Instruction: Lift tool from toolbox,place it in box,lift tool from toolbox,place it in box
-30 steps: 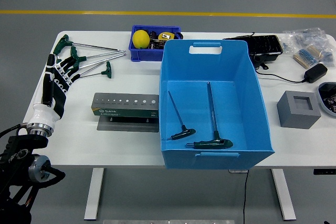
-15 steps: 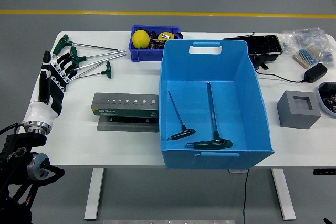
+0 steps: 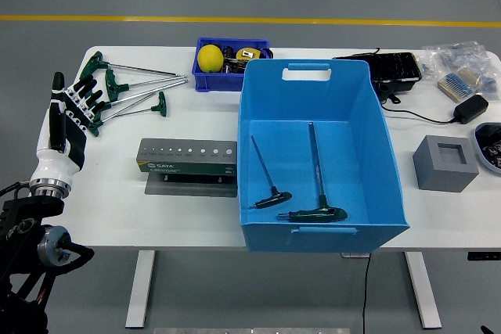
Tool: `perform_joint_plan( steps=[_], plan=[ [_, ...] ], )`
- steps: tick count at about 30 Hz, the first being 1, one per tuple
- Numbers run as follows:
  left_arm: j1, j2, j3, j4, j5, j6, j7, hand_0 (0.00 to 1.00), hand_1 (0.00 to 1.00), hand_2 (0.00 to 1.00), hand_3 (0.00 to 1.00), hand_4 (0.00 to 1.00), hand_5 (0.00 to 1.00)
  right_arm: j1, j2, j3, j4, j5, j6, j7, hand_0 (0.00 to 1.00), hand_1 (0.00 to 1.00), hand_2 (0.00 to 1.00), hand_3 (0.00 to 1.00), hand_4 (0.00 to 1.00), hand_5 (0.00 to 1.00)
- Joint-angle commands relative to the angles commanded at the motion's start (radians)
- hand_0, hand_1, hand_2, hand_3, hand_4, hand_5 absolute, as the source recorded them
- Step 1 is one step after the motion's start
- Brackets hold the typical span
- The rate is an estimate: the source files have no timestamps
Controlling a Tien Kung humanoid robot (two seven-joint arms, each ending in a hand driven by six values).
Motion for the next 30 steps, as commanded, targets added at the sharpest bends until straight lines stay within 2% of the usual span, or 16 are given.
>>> perform_joint_plan(
  steps=[30],
  plan=[
    [0.011,0.002,-0.027,0.002,0.004,0.041,-0.018,0.839,0.86,0.868,0.765,0.986,0.998,0.0,-0.007,-0.008,0.0,-0.003,0.002,-0.004,0.749,0.686,0.73,0.701,0.96,0.826]
  ],
)
